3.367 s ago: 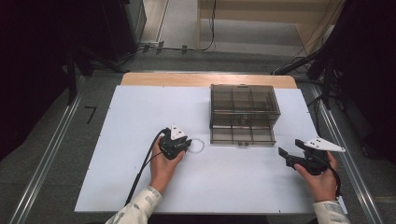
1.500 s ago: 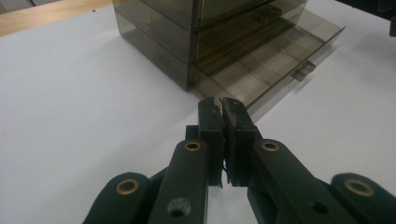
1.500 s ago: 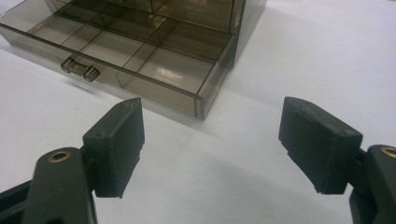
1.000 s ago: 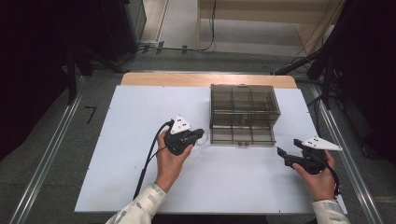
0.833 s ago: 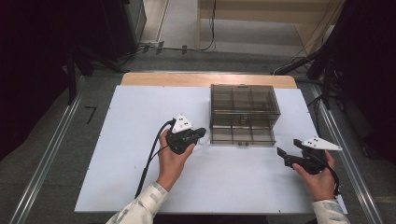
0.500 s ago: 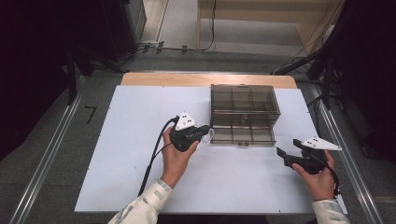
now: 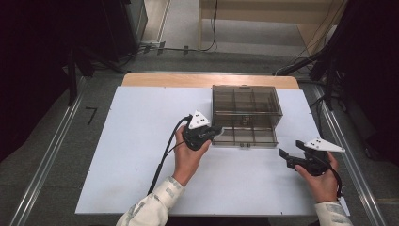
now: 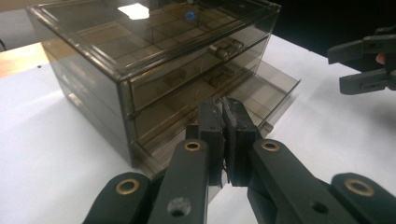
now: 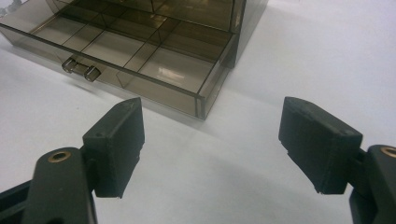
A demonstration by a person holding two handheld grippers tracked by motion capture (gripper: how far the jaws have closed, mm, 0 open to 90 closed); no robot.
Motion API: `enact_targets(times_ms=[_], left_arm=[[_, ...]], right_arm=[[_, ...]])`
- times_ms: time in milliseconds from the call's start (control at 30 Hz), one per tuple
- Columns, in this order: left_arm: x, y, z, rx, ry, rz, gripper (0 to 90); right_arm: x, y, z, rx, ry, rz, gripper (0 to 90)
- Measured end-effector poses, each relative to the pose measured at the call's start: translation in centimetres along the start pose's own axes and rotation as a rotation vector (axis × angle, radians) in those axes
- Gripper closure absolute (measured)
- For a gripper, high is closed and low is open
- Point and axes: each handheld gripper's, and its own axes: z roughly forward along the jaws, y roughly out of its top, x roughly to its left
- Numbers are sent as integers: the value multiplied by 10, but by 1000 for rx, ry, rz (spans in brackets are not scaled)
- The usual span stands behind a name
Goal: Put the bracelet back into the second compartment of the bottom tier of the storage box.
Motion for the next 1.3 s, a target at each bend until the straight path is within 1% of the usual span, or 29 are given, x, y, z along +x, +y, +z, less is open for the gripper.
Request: enact_targets(times_ms=[167, 200, 400, 833, 1000, 1033, 1133, 1200, 1233, 1300], left_arm=[[-3, 2, 5, 1, -7, 9, 883], [-4, 2, 6, -3, -10, 3, 884], [-8, 4, 15, -8, -20, 2, 883], [-14, 10, 29, -16, -35, 8, 884], [-18, 13, 37, -18, -50, 9, 883], [-20, 14, 39, -24, -55, 8, 883], [-22, 15, 43, -15, -61, 21, 883], [-23, 16, 46, -16, -63, 23, 883], [-24, 16, 48, -17, -64, 18, 884], [-25, 16, 51, -18, -63, 25, 883]], right_arm=[[0, 0, 0, 0, 1, -1, 210], [0, 0, 0, 0, 1, -1, 210], [0, 0, 0, 0, 2, 0, 210], [0, 0, 0, -4, 2, -2, 210], [0, 0, 0, -6, 2, 1, 211], [0, 0, 0, -6, 3, 1, 210], [0, 0, 0, -6, 4, 0, 210], [-1, 0, 0, -6, 3, -1, 210], [-1, 0, 0, -6, 4, 1, 210], [-1, 0, -1, -7, 4, 1, 210]])
